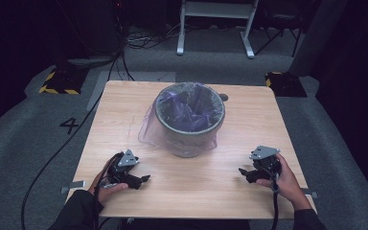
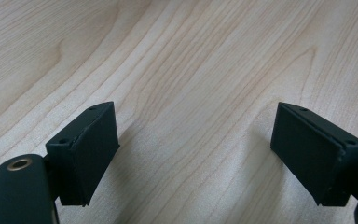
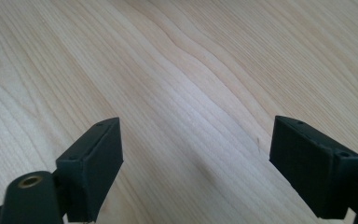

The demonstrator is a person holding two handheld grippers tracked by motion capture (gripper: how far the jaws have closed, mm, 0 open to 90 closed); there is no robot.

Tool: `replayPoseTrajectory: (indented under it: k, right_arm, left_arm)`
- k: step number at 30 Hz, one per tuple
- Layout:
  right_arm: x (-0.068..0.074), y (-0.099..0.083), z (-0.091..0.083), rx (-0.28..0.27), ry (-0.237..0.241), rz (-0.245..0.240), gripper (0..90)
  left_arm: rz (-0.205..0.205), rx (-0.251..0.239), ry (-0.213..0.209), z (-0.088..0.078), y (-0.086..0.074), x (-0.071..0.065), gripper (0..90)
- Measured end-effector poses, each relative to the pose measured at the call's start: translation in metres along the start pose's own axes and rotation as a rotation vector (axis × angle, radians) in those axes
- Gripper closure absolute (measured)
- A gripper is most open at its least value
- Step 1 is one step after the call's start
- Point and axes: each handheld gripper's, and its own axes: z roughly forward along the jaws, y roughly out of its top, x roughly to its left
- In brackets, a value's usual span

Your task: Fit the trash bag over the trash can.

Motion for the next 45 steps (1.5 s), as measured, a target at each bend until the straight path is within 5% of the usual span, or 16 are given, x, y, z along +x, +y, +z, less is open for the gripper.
replayPoseTrajectory:
  k: [30, 39, 45]
  right_arm:
    - [-0.008, -0.065, -0.010, -0.063, -0.046, 0.233, 16.2]
    - [-0.022, -0.091, -0.016, -0.107, -0.047, 0.368, 13.6]
    - [-0.027, -0.098, -0.021, -0.106, -0.059, 0.383, 13.5]
  left_arm:
    - [-0.001, 0.002, 0.006, 0.000, 0.000, -0.001, 14.5]
    - [-0.003, 0.003, 0.008, 0.000, 0.000, -0.001, 14.6]
    - [-0.003, 0.000, 0.003, 0.000, 0.000, 0.000, 14.2]
